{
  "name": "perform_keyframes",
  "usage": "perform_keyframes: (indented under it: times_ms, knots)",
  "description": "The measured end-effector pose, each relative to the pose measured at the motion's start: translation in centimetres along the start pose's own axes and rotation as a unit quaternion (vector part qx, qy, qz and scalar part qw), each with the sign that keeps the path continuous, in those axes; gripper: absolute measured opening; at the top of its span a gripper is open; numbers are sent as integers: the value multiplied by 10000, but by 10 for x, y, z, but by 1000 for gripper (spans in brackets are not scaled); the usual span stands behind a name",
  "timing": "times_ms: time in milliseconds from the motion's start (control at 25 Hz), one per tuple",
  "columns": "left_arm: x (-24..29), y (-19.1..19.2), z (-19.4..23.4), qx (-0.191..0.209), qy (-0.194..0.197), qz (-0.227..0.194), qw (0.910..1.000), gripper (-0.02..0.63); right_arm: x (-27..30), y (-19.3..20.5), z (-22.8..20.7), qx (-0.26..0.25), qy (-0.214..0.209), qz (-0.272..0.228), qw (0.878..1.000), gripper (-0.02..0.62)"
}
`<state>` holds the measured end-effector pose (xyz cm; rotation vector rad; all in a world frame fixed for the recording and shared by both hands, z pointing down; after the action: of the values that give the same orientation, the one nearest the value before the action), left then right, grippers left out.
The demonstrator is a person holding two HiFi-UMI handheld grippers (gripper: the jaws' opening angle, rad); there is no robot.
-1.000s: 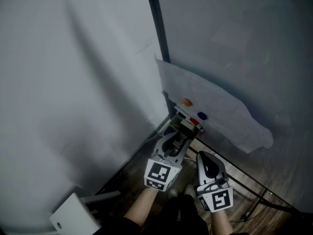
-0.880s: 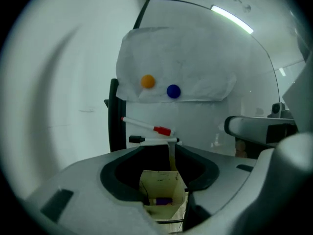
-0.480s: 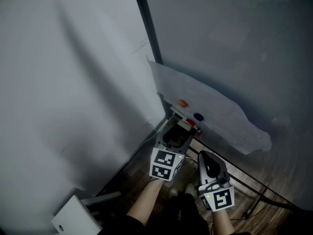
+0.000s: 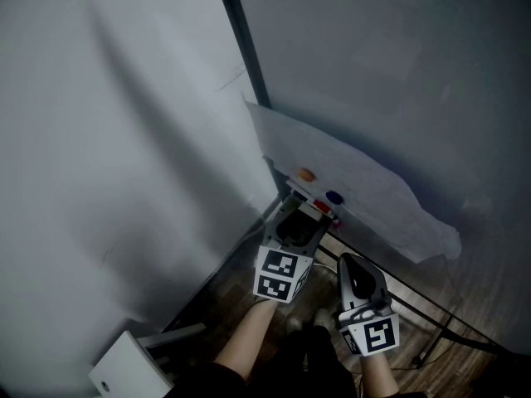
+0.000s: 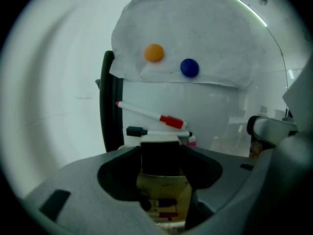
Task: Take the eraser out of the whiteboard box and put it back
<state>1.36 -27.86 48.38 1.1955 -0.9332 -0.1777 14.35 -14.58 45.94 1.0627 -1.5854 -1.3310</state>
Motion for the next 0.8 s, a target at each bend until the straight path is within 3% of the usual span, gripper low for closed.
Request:
perform_keyframes:
  times_ms: [320, 800]
  knots:
    - [-16, -5, -3, 66, 166, -271, 9995, 235, 0, -8, 2, 13, -34, -98, 9999, 3]
    - [-86, -51, -15, 374, 2, -1166, 9925, 230, -15, -58, 21, -217, -110, -555, 9982, 2]
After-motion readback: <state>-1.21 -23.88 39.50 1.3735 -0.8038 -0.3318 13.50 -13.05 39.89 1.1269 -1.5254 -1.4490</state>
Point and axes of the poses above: the fingertips, and each gripper's own axes: x forward along the fingers, z to its left, y out of its underside, the point moved 9 cm from there along -x, backward along the fingers, and after that the axes turned 7 degrees about z, right-handed, at the moved point
